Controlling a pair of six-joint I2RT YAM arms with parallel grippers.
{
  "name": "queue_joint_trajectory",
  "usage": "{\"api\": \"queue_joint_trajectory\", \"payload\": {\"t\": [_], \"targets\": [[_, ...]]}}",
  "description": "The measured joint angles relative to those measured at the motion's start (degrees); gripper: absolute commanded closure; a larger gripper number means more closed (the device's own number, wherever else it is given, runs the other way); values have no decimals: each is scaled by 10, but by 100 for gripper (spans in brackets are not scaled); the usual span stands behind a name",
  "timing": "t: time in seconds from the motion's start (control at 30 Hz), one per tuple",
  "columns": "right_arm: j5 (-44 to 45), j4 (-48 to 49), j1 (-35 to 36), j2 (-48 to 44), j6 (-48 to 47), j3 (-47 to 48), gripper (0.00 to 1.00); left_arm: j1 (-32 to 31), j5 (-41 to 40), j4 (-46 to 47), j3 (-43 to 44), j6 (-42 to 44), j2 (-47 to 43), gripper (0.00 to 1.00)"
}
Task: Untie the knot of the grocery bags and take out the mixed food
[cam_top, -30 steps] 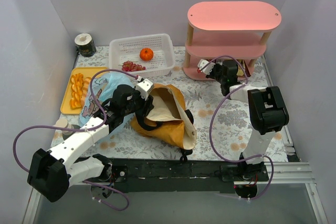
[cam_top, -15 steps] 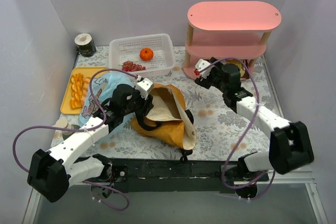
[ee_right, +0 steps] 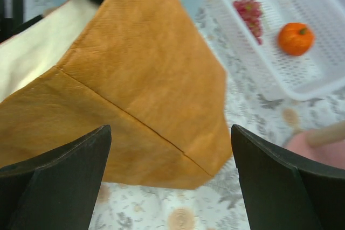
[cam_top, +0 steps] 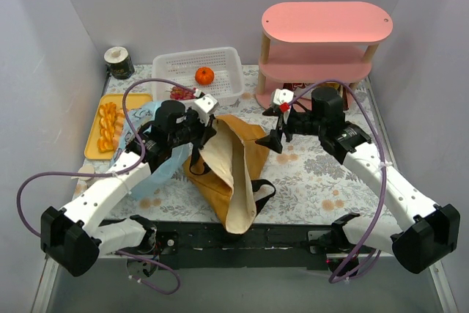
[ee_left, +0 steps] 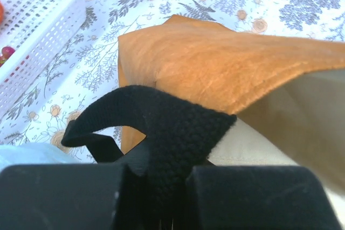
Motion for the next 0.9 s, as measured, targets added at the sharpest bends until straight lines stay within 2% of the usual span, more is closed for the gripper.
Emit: {"api": "queue_joint_trajectory", "payload": {"t": [0.13,0.23,0.47,0.67,0.8,0.9], "targets": [[-31,-31,22,6,25,4,2,-8,16,-49,68,17,33,100],[-38,-48,35,18,54,42,2,-15,22,-85,123,42,54,100],[-11,-34,85,52,93,141,2,-21,13,-268,351,92,193,100],[151,-33,153,54,74,109,3,-21,-2,-332,390,124,214,100],[274,-33,151,49,45,52,2,-23,-17,-347,385,141,207,100],[343,-41,130,44,19,33,2,-23,-33,-339,347,145,192,100]]}}
